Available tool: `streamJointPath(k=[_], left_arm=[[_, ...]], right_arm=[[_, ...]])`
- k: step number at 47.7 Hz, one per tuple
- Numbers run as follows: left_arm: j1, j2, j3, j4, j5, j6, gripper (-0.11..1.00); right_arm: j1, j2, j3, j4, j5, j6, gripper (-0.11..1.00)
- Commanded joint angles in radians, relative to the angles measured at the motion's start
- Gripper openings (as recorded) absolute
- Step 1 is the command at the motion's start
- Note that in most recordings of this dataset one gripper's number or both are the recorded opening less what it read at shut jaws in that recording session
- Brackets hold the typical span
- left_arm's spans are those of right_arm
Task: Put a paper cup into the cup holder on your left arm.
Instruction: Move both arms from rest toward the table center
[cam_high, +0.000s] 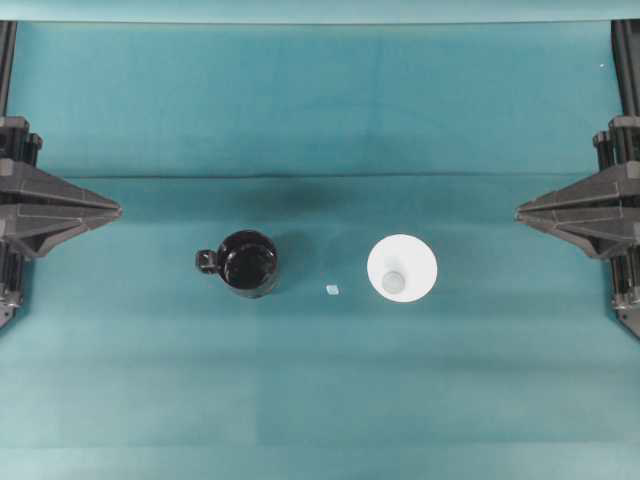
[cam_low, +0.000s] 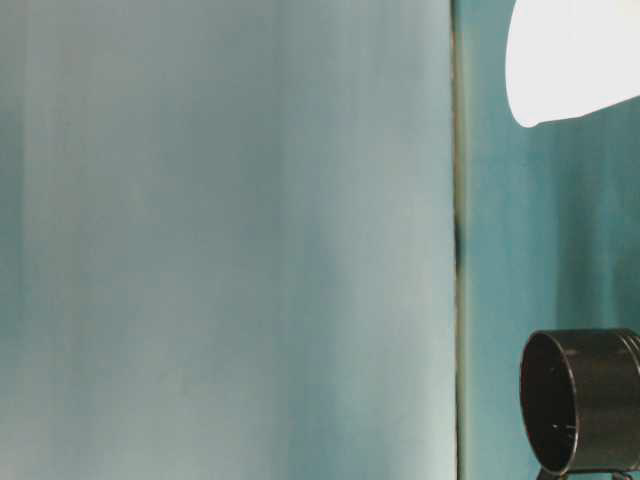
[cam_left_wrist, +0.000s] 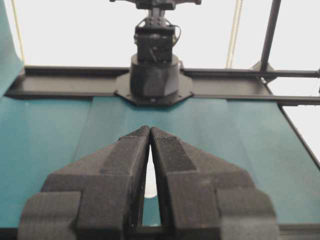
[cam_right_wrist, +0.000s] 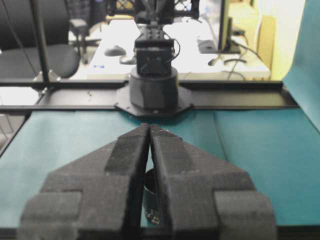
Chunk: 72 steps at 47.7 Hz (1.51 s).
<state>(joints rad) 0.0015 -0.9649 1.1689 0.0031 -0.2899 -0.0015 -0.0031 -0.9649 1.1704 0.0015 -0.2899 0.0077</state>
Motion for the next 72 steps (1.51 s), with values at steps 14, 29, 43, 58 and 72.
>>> streamJointPath(k=[14, 29, 43, 58, 72], left_arm=[[0.000, 0.126, -0.109, 0.011, 0.184, -0.046, 0.03], [0.005, 0.282, -0.130, 0.011, 0.330, -0.046, 0.03], [0.015, 0.405, -0.175, 0.011, 0.448, -0.048, 0.03], [0.021, 0.459, -0.199, 0.014, 0.586, -0.049, 0.03], [0.035, 0.514, -0.202, 0.015, 0.621, -0.051, 0.03]], right_arm=[[-0.018, 0.074, -0.084, 0.064, 0.347, 0.066, -0.03], [-0.048, 0.153, -0.092, 0.064, 0.456, 0.071, -0.03], [-0.101, 0.272, -0.104, 0.061, 0.517, 0.069, -0.04], [-0.103, 0.337, -0.123, 0.058, 0.531, 0.071, -0.04], [-0.104, 0.337, -0.130, 0.058, 0.566, 0.071, -0.04]])
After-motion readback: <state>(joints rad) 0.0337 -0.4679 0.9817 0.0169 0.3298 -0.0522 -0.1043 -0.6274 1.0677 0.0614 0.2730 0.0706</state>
